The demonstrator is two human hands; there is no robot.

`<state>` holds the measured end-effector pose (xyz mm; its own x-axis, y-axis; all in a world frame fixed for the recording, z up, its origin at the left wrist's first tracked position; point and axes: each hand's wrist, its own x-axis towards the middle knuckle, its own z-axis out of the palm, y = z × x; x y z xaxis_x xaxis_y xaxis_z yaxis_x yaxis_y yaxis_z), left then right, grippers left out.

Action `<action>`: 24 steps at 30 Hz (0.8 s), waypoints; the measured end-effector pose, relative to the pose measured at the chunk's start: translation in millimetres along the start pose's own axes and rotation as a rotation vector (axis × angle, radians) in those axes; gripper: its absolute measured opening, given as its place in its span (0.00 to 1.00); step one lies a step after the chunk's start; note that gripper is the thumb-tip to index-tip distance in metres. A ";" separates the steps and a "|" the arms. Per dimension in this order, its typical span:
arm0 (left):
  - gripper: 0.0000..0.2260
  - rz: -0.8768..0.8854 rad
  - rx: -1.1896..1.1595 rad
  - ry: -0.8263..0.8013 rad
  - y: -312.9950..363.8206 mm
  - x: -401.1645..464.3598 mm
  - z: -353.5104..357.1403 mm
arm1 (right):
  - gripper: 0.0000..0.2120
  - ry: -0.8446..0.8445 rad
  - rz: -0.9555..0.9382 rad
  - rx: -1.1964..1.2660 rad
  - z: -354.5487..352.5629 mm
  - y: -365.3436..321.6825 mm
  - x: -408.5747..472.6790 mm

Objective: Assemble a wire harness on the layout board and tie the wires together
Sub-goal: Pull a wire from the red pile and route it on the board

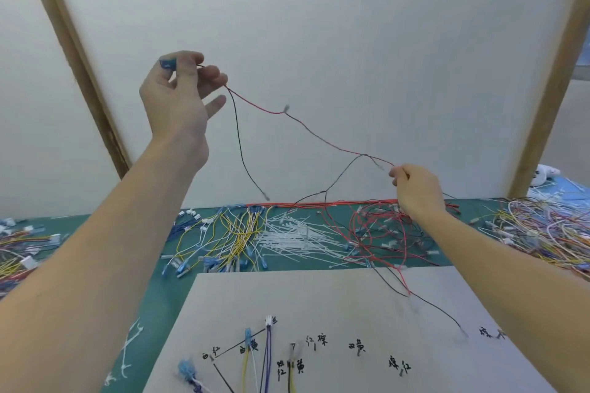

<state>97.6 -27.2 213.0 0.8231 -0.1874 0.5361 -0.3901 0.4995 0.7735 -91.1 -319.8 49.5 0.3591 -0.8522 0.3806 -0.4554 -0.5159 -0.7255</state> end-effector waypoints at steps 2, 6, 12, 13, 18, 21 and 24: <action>0.10 -0.016 -0.007 0.016 -2.7 2.6 -8.0 | 0.13 0.060 -0.056 0.080 -4.1 -9.4 5.2; 0.10 -0.007 -0.005 0.071 -4.1 13.9 -28.3 | 0.06 0.180 -0.084 0.361 -20.4 -36.1 14.6; 0.10 -0.036 0.107 -0.094 -6.6 1.8 -17.3 | 0.08 -0.495 0.004 -0.179 -13.0 -64.3 -9.7; 0.09 -0.019 0.106 -0.124 -5.7 0.2 -14.4 | 0.10 -0.451 -0.019 -0.150 -8.2 -72.5 -17.0; 0.08 0.029 0.117 -0.253 8.1 -7.1 1.0 | 0.32 -0.489 -0.148 0.100 37.3 -112.4 -61.1; 0.08 0.089 0.084 -0.288 23.3 -10.5 6.5 | 0.26 -0.581 -0.229 -0.048 63.9 -116.3 -74.4; 0.08 0.172 0.048 -0.193 45.3 -1.1 -4.0 | 0.12 -0.441 -0.218 -0.240 72.8 -95.5 -67.1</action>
<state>80.7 -1.0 246.1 0.6512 -0.2632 0.7118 -0.5402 0.4980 0.6784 -12.4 -207.0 51.5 0.7500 -0.6325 0.1933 -0.4868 -0.7258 -0.4860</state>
